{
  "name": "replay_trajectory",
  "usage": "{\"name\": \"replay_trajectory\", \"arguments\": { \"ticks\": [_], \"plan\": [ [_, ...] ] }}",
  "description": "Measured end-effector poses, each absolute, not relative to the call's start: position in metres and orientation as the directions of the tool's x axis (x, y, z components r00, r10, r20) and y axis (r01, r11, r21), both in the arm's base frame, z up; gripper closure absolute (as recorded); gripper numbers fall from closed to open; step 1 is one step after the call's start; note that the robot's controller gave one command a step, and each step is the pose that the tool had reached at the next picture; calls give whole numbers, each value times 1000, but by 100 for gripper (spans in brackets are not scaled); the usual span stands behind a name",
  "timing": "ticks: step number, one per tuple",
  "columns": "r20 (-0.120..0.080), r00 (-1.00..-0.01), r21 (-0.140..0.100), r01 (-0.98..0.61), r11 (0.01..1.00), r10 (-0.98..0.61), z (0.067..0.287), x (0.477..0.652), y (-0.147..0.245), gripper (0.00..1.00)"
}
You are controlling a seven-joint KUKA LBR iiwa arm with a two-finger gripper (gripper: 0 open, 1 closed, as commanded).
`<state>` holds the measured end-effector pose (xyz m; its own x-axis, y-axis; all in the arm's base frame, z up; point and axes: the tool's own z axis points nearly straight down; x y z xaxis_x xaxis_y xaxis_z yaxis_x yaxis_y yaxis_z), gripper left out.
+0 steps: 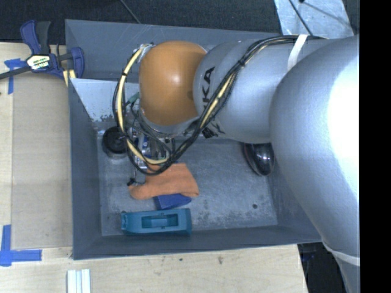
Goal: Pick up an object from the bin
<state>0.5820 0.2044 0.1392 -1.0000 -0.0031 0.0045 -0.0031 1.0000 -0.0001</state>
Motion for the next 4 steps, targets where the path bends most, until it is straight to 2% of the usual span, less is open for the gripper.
{"name": "replay_trajectory", "arguments": {
  "ticks": [1, 2, 3, 4],
  "plan": [
    [-2, -1000, 1, 0, 1000, 0, 144, 584, 203, 0],
    [-9, -998, 6, 69, 998, 69, 77, 562, 141, 0],
    [1, -998, 0, 68, 998, 68, 128, 561, 142, 0],
    [-13, -998, 6, 69, 998, 69, 115, 564, 143, 0]
  ]
}}
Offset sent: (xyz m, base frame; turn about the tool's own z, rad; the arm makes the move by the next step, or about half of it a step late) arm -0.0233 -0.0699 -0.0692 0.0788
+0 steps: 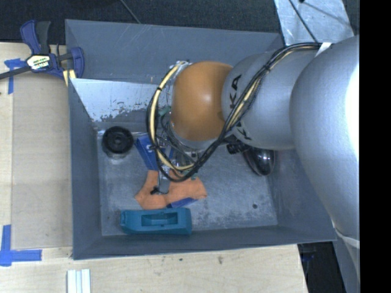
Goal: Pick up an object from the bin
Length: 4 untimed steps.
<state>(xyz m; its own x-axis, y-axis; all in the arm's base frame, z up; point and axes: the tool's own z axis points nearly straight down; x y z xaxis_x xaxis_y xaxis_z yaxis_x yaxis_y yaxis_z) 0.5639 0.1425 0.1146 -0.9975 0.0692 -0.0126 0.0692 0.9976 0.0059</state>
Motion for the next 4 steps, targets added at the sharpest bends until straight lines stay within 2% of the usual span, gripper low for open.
{"name": "replay_trajectory", "arguments": {
  "ticks": [1, 2, 4],
  "plan": [
    [-6, -996, 4, 91, 996, 91, 70, 566, 119, 0],
    [-21, -998, 8, 62, 998, 62, 76, 553, 133, 100],
    [-18, -998, 7, 62, 998, 62, 79, 552, 133, 100]
  ]
}}
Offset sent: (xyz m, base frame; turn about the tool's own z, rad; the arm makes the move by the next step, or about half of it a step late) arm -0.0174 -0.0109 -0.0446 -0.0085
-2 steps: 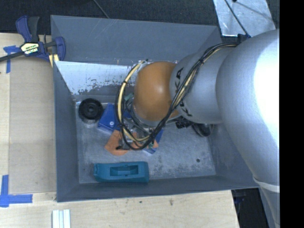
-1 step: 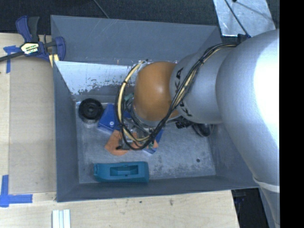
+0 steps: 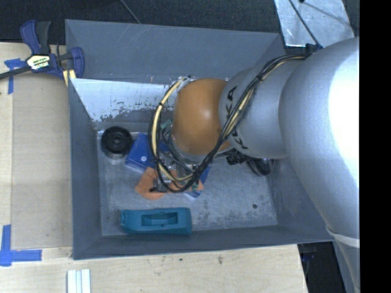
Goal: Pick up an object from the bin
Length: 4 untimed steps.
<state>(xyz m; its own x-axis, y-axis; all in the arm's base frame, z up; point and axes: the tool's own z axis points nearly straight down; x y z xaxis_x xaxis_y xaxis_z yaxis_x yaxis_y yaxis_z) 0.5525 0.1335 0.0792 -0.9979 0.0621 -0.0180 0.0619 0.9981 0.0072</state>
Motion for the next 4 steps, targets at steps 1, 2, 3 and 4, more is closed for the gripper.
{"name": "replay_trajectory", "arguments": {
  "ticks": [1, 2, 3, 4],
  "plan": [
    [-9, -998, 4, 61, 998, 61, 88, 552, 133, 100],
    [-4, -998, 2, 62, 998, 62, 98, 551, 133, 100],
    [3, -998, -1, 62, 998, 62, 110, 550, 132, 100],
    [2, -998, 0, 62, 998, 62, 132, 550, 132, 100]
  ]
}}
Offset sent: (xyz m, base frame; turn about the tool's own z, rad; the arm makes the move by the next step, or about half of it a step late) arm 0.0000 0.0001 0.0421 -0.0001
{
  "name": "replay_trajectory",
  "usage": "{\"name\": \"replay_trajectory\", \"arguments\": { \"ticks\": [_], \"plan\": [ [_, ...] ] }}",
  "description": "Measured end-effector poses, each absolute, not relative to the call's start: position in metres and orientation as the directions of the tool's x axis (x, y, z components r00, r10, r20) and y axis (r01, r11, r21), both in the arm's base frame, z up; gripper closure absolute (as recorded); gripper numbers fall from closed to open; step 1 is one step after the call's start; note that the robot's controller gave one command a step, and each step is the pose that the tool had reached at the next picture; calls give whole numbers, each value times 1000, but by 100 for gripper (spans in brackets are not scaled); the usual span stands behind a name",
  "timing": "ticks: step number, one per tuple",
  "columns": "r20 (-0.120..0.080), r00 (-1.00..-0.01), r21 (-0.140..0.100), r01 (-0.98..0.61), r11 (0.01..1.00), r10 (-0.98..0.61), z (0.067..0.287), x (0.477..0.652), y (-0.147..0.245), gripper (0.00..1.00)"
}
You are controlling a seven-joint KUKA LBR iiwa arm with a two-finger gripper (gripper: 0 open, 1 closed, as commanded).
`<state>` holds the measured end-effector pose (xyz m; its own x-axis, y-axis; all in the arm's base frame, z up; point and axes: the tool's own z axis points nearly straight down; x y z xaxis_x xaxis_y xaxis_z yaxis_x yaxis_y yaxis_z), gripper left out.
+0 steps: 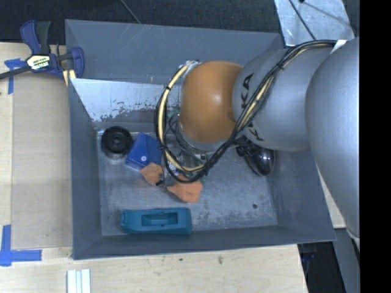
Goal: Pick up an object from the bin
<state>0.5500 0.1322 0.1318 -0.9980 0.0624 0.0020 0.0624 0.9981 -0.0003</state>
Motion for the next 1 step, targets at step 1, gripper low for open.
{"name": "replay_trajectory", "arguments": {
  "ticks": [1],
  "plan": [
    [-4, -998, 1, 63, 998, 63, 148, 551, 132, 100]
  ]
}}
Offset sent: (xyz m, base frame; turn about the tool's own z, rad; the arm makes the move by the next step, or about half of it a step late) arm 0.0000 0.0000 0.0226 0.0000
